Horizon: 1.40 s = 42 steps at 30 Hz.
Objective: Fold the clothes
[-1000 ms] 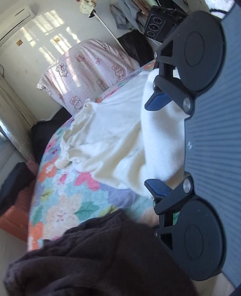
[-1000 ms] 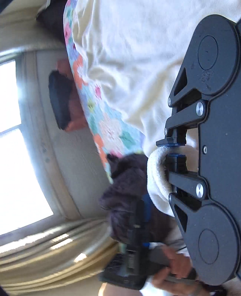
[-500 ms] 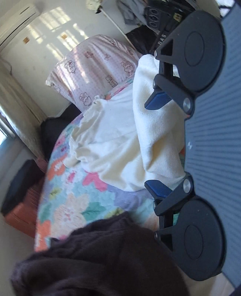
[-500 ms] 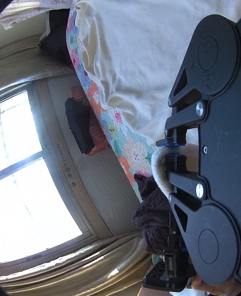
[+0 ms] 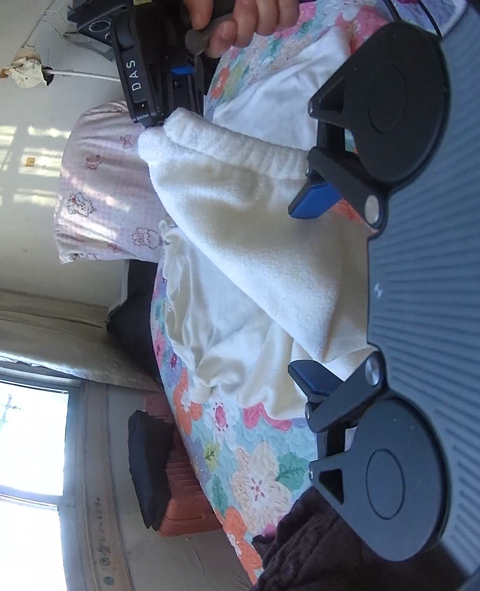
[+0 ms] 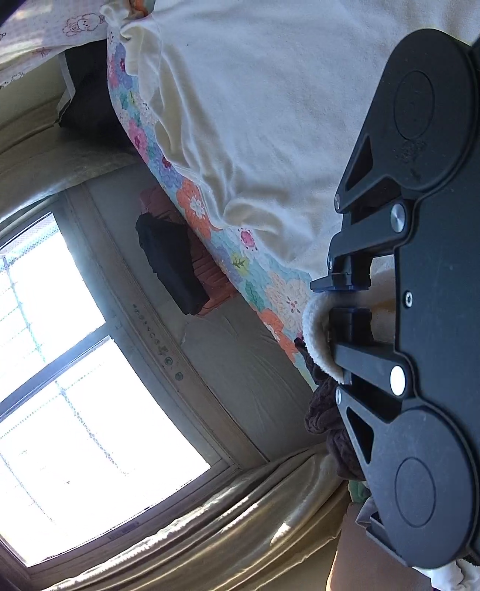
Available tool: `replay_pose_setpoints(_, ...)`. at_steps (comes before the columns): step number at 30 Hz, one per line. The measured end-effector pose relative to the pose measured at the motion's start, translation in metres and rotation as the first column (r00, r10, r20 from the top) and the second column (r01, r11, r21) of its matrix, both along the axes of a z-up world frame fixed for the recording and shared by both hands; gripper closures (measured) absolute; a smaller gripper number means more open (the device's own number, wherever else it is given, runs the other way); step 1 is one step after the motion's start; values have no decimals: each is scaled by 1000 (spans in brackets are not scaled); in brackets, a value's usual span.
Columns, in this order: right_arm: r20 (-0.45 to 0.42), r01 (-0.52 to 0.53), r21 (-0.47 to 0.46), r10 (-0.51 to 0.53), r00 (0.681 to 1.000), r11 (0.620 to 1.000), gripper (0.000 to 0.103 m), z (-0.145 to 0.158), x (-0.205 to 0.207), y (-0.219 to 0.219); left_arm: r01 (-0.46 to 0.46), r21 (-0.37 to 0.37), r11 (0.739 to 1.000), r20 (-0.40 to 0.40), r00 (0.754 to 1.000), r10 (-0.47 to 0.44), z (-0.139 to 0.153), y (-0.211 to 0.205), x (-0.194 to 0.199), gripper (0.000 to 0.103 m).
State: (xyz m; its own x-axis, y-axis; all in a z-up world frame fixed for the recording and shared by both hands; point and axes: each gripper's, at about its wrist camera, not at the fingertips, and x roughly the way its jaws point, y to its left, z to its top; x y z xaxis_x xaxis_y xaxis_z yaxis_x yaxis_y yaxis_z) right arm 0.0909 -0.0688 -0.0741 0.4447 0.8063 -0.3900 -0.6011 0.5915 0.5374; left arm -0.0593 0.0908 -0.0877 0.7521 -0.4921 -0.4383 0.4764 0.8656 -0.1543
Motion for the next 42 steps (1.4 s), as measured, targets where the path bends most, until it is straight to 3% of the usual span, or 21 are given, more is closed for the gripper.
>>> replay_pose_setpoints(3, 6, 16, 18, -16, 1000, 1000, 94, 4, -2, -8, 64, 14, 998, -20, 998, -64, 1, -5, -5, 15)
replay_pose_setpoints(7, 2, 28, 34, -28, 1000, 999, 94, 10, -2, -18, 86, 106, 991, -51, 995, -80, -7, -21, -11, 14)
replay_pose_setpoints(11, 20, 0, 23, -1, 1000, 1000, 94, 14, -6, -18, -85, 193, 977, 65, 995, 74, -6, -32, -12, 14)
replay_pose_setpoints(14, 39, -41, 6, 41, 998, 999, 94, 18, -12, -13, -152, 70, 986, 88, 985, 146, 3, -20, -9, 14)
replay_pose_setpoints(17, 17, -112, 39, 111, 994, 993, 94, 20, -15, -10, -98, -158, 983, -23, 995, 95, 3, 2, -1, 16)
replay_pose_setpoints(18, 4, -133, 55, 133, 991, 990, 94, 21, -15, -10, -85, -200, 976, -35, 996, 80, 3, 5, -1, 16)
replay_pose_setpoints(19, -9, -154, 72, 156, 988, 985, 94, 21, -16, -10, -72, -223, 972, -27, 997, 68, 3, 7, -3, 22)
replay_pose_setpoints(20, -12, -165, 79, 167, 986, 983, 94, 21, -16, -10, -61, -235, 970, -20, 998, 58, 4, 7, -4, 40)
replay_pose_setpoints(21, -8, -169, 76, 170, 985, 983, 94, 21, -18, -10, -53, -226, 973, -16, 999, 51, 6, 6, -4, 51)
replay_pose_setpoints(22, -3, -169, 65, 170, 985, 983, 94, 21, -19, -10, -53, -217, 975, -22, 999, 49, 7, 6, -3, 72)
replay_pose_setpoints(23, 0, -168, 53, 168, 986, 984, 93, 20, -19, -9, -68, -211, 975, -40, 997, 61, 8, 6, -1, 84)
replay_pose_setpoints(29, -8, -126, 2, 126, 992, 992, 85, 5, -18, -7, -198, -214, 956, -28, 980, 196, 21, 24, -5, 85)
replay_pose_setpoints(30, -4, -116, -14, 116, 993, 993, 80, 2, -18, -7, -221, -220, 950, -21, 975, 222, 24, 29, -7, 86)
replay_pose_setpoints(31, 2, -108, -34, 108, 994, 994, 66, -1, -19, -6, -238, -238, 942, -18, 970, 241, 27, 35, -8, 86)
replay_pose_setpoints(33, 26, -94, -76, 96, 995, 993, 53, -5, -22, -3, -251, -314, 916, -23, 966, 257, 31, 52, -10, 87)
replay_pose_setpoints(36, 110, -112, -189, 134, 985, 976, 51, -12, -35, 11, -273, -357, 893, -5, 957, 290, 37, 69, -13, 88)
replay_pose_setpoints(39, 265, -151, -339, 249, 932, 928, 41, -22, -60, 36, -272, -406, 872, -13, 956, 292, 38, 78, -14, 88)
replay_pose_setpoints(42, 390, -145, -500, 371, 843, 854, 33, -40, -86, 63, -276, -415, 867, -14, 955, 297, 37, 81, -15, 88)
